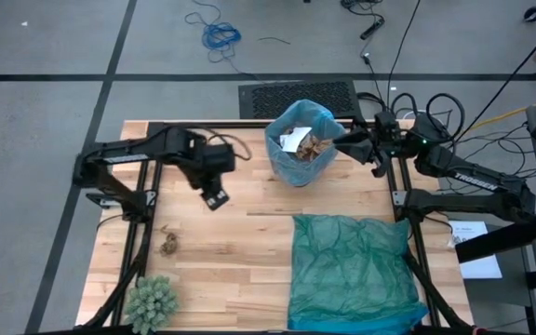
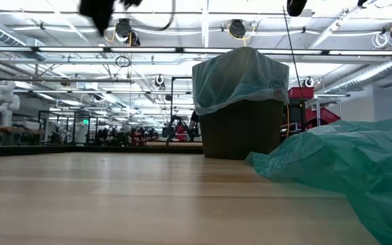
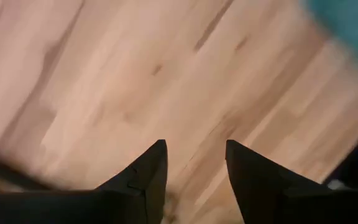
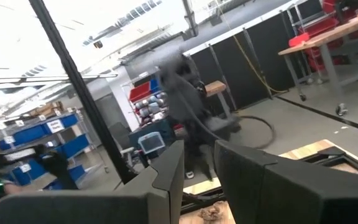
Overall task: Place trash/remove bag and relplace
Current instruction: Put the brown napkin into the black trash bin
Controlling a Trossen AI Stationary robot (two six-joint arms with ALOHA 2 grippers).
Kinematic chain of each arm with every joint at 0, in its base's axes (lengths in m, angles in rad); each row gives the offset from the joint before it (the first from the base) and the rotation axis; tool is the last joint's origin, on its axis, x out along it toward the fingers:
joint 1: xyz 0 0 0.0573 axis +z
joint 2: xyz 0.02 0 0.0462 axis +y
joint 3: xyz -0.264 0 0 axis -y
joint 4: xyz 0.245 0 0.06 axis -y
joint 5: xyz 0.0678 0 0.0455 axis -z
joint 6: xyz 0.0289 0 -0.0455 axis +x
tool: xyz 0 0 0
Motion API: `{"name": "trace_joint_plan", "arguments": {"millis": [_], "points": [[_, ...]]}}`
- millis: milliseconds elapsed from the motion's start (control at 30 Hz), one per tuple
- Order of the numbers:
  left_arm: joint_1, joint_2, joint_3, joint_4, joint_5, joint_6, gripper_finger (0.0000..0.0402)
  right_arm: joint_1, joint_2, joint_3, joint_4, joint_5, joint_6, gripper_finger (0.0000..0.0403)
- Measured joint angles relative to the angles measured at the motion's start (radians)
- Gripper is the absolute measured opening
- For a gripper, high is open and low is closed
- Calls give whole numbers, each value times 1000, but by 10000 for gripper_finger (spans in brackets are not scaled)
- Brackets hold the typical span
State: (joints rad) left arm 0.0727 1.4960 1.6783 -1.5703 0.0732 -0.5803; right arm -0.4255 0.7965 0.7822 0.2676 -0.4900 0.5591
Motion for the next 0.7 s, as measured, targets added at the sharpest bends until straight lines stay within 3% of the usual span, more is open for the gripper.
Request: {"name": "trace_joint_plan", "arguments": {"millis": [133, 233, 367, 533, 700], "points": [[18, -136, -205, 3, 26, -107, 116, 0, -1, 0, 6, -13, 5, 84], [18, -199, -293, 113, 62, -164, 92, 0, -1, 0, 6, -13, 0, 84], [3, -210, -366, 218, 67, -150, 81, 0, 1, 0, 5, -12, -13, 84], [4, -182, -499, 212, 115, -152, 80, 0, 3, 0, 6, -11, -16, 84], [-7, -179, -638, 191, 256, -345, 80, 0, 3, 0, 13, -11, 2, 84]]}}
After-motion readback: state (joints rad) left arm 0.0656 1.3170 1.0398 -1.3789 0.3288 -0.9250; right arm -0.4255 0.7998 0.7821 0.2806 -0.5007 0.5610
